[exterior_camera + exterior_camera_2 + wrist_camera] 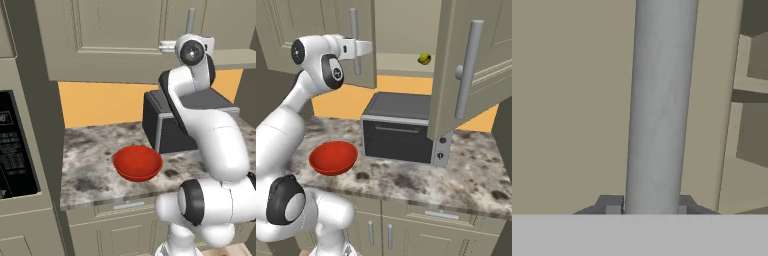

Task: Open the cabinet. Pick the apple and pear from the cabinet and place them into the bowl. Then close the cabinet.

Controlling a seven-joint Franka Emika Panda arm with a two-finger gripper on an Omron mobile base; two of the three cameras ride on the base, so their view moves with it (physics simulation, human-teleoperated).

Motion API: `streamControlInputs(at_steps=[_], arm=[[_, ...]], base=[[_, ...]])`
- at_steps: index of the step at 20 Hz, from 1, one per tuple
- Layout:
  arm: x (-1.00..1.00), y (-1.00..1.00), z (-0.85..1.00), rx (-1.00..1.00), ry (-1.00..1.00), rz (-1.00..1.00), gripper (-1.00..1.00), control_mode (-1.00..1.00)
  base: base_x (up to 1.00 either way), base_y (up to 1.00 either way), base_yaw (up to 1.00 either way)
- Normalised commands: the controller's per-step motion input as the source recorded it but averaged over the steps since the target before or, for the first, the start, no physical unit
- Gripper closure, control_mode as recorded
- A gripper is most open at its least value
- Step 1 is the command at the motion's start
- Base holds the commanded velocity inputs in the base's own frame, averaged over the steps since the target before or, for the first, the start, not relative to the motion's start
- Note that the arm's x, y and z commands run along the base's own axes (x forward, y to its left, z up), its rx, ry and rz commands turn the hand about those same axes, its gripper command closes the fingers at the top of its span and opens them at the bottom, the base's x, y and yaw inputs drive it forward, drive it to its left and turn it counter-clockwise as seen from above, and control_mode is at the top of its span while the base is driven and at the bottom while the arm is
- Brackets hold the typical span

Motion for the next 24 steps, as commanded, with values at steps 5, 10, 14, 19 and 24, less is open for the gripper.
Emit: streamControlInputs(at_steps=[5,10,14,19,24], arm=[[-0.70,0.02,0.00,0.00,0.05,-0.10,1.00,-1.00],[-0.83,0.00,0.00,0.00,0.01,-0.08,1.00,-1.00],[-0.89,0.00,0.00,0.00,0.00,-0.05,1.00,-1.00],[-0.88,0.00,0.00,0.00,0.00,-0.01,1.00,-1.00],[-0.78,0.00,0.00,0.00,0.00,0.00,1.00,-1.00]], base=[[0.00,0.00,0.00],[0.00,0.00,0.00],[0.00,0.00,0.00],[0.00,0.00,0.00],[0.00,0.00,0.00]])
